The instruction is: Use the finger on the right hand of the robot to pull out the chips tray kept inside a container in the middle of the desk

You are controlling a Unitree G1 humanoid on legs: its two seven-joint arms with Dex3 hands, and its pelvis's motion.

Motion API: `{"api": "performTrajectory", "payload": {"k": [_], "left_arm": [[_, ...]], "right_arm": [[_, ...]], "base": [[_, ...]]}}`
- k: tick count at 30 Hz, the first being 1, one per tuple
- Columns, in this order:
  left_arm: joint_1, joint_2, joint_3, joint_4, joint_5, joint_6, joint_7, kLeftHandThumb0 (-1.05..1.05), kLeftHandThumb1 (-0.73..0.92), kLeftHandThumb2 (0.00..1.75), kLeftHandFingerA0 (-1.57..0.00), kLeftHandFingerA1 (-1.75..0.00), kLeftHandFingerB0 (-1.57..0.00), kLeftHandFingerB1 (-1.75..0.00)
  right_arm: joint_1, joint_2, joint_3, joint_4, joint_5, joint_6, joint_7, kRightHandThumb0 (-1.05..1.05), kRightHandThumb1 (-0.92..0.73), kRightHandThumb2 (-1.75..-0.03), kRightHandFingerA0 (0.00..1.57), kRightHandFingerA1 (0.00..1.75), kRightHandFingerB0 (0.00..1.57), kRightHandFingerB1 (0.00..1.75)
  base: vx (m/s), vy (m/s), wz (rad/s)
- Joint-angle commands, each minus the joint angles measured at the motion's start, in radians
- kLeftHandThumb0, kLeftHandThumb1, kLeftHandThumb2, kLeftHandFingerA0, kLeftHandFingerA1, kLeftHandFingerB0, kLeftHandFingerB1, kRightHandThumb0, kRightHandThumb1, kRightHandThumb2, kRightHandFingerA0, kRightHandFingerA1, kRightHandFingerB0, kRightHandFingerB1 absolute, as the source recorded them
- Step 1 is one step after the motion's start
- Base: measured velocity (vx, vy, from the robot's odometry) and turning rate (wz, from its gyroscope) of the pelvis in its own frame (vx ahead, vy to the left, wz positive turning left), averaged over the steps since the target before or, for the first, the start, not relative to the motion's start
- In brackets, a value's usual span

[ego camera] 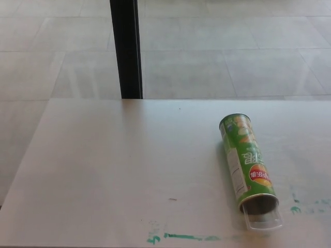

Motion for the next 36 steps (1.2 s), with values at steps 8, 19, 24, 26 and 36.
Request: {"api": "performTrajectory", "payload": {"k": [8, 19, 24, 26, 36], "left_arm": [[0.000, 0.025, 0.001, 0.000, -0.005, -0.008, -0.011, -0.49, 0.72, 0.62, -0.61, -0.66, -0.59, -0.59], [0.005, 0.028, -0.017, -0.003, 0.011, -0.016, -0.003, -0.49, 0.72, 0.61, -0.61, -0.64, -0.61, -0.58], [0.005, 0.029, -0.013, -0.006, 0.000, -0.010, -0.008, -0.50, 0.72, 0.61, -0.60, -0.64, -0.59, -0.58], [0.008, 0.030, -0.015, -0.006, 0.002, -0.010, -0.009, -0.50, 0.72, 0.61, -0.60, -0.64, -0.59, -0.58], [0.013, 0.035, -0.022, -0.007, 0.005, -0.017, -0.018, -0.49, 0.74, 0.62, -0.58, -0.65, -0.57, -0.57]], "right_arm": [[0.038, -0.093, 0.207, -0.065, -0.232, -0.001, 0.106, -0.05, -0.59, -0.57, 0.84, 1.33, 0.35, 0.42], [-0.063, -0.138, 0.370, 0.090, -0.353, -0.058, 0.135, -0.03, -0.58, -0.58, 0.83, 1.33, 0.37, 0.44], [-0.089, -0.170, 0.423, 0.115, -0.422, -0.051, 0.147, -0.05, -0.59, -0.56, 0.81, 1.25, 0.37, 0.42], [-0.078, -0.169, 0.422, 0.114, -0.424, -0.055, 0.144, -0.05, -0.59, -0.56, 0.81, 1.25, 0.37, 0.42], [-0.176, -0.185, 0.527, 0.197, -0.546, -0.050, 0.148, -0.08, -0.57, -0.58, 0.83, 1.30, 0.39, 0.43]], "base": [[0.00, 0.000, 0.00], [0.00, 0.000, 0.00], [0.00, 0.000, 0.00], [0.00, 0.000, 0.00], [0.00, 0.000, 0.00]]}}
